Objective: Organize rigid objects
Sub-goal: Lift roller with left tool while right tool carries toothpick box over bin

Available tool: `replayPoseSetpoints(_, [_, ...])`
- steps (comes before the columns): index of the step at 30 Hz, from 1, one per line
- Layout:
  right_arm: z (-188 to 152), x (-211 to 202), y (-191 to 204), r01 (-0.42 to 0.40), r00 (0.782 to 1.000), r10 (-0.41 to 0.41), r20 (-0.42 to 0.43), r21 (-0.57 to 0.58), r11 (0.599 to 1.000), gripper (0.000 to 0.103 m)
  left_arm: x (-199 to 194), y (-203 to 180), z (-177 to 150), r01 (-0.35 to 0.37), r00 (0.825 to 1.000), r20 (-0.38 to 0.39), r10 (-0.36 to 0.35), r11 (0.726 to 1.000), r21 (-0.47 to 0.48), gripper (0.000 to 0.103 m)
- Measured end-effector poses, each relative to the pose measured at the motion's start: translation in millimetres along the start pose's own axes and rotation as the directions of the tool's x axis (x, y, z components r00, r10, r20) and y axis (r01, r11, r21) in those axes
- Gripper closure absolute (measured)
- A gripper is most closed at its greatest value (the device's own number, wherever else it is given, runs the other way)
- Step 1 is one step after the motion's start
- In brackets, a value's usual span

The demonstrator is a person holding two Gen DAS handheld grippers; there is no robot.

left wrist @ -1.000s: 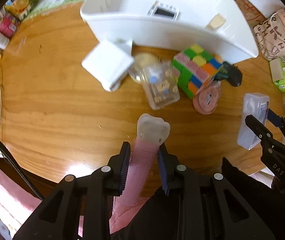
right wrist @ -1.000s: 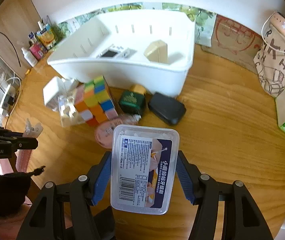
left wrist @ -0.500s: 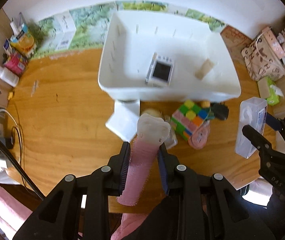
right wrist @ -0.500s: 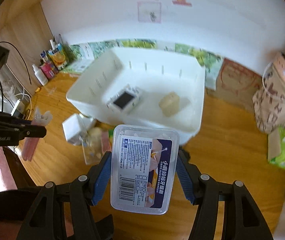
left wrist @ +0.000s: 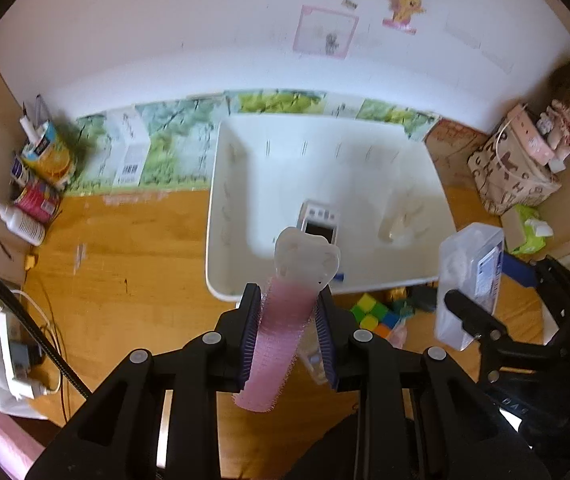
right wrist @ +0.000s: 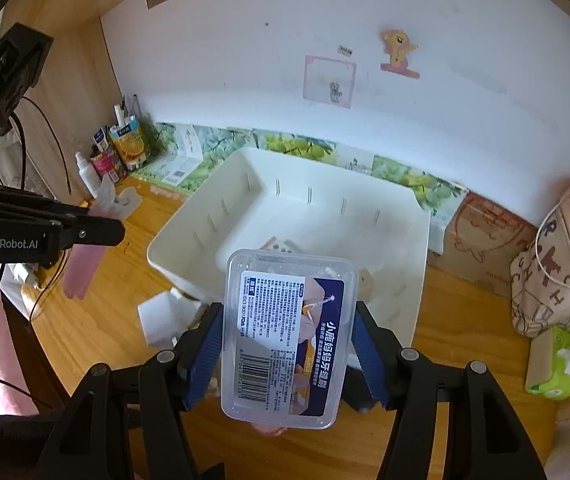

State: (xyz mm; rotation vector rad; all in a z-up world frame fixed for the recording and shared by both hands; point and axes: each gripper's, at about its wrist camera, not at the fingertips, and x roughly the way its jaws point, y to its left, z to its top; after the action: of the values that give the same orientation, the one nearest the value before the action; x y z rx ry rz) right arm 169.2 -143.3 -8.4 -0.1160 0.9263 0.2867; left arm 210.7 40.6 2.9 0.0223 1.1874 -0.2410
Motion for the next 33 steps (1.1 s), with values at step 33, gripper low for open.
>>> replayPoseSetpoints(33, [18, 82, -36, 0.078, 0.982, -0.098, 0.161, 0.125, 0.989, 0.04, 76, 32, 37, 0.224, 0.924, 0.325, -0.201, 0.974, -0.037, 0.073])
